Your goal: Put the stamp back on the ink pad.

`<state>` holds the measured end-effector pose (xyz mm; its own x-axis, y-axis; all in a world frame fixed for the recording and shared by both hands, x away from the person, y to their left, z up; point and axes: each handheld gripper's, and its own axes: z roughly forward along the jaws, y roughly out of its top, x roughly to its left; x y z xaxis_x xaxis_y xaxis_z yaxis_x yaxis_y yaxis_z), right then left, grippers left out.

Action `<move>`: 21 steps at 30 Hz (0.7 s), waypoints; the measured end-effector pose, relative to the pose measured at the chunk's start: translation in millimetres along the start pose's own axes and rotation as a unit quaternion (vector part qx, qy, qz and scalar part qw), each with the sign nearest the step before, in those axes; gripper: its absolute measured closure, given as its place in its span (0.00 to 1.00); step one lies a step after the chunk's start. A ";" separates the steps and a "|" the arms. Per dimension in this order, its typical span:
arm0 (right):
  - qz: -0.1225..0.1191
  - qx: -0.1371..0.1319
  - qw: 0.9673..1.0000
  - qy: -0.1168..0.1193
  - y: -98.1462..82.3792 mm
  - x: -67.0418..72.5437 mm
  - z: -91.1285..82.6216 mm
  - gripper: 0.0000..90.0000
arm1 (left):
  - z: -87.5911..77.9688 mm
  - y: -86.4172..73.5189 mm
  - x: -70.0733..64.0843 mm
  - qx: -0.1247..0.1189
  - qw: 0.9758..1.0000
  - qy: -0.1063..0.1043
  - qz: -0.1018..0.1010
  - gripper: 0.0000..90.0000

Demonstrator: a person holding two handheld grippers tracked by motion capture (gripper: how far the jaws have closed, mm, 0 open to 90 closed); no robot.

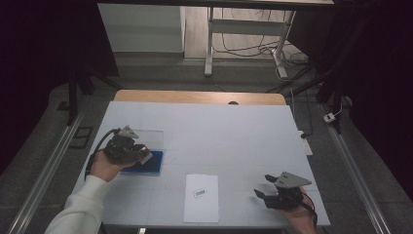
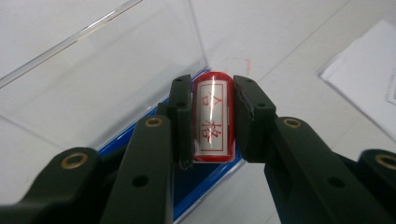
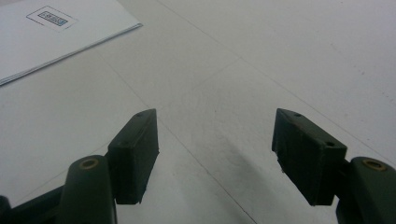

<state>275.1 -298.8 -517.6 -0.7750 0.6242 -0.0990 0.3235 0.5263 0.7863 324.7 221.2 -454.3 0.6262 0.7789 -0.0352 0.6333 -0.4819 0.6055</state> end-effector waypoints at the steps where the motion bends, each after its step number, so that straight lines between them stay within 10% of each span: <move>1: 0.000 0.000 1.000 0.000 0.1 0.1 0.0 0.35 | 0.7 -0.3 1.1 0.002 1.000 0.003 -0.001 0.78; 21: 0.000 -0.001 1.000 0.000 0.1 -0.1 0.0 0.35 | 20.7 -11.8 16.0 0.032 0.999 0.015 -0.022 0.78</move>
<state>275.2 -298.7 -517.5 -0.7745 0.6249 -0.0985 0.3234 0.5249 0.7874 336.7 231.0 -478.5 0.5830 0.8116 -0.0363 0.6884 -0.4698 0.5526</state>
